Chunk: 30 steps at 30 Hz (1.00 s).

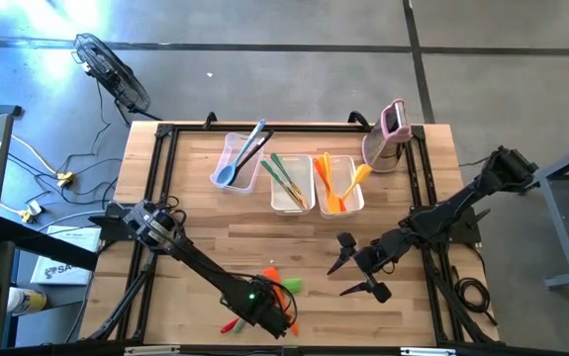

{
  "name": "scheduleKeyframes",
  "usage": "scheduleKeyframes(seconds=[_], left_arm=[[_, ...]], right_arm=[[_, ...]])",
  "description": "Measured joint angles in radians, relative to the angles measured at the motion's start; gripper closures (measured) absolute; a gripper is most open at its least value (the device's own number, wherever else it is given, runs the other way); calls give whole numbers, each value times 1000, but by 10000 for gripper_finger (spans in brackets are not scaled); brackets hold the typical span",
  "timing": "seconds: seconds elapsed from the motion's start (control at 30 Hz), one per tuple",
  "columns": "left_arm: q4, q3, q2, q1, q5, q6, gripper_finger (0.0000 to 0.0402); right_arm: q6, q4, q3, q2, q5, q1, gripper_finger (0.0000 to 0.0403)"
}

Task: Pick & Place Kitchen Items
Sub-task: Put the light green knife into the left white bin

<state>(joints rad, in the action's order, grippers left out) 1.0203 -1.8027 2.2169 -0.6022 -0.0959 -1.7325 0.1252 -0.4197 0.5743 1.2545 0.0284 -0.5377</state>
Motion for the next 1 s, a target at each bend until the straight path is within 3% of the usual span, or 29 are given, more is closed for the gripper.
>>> scheduleKeyframes(seconds=[0.33, 1.0], left_arm=[[-7, 0, 41, 6, -77, 38, 80], [-26, 0, 43, 36, -96, 126, 80]], right_arm=[[10, 16, 0, 0, -3, -33, 133], [2, 22, 0, 0, -30, -39, 133]])
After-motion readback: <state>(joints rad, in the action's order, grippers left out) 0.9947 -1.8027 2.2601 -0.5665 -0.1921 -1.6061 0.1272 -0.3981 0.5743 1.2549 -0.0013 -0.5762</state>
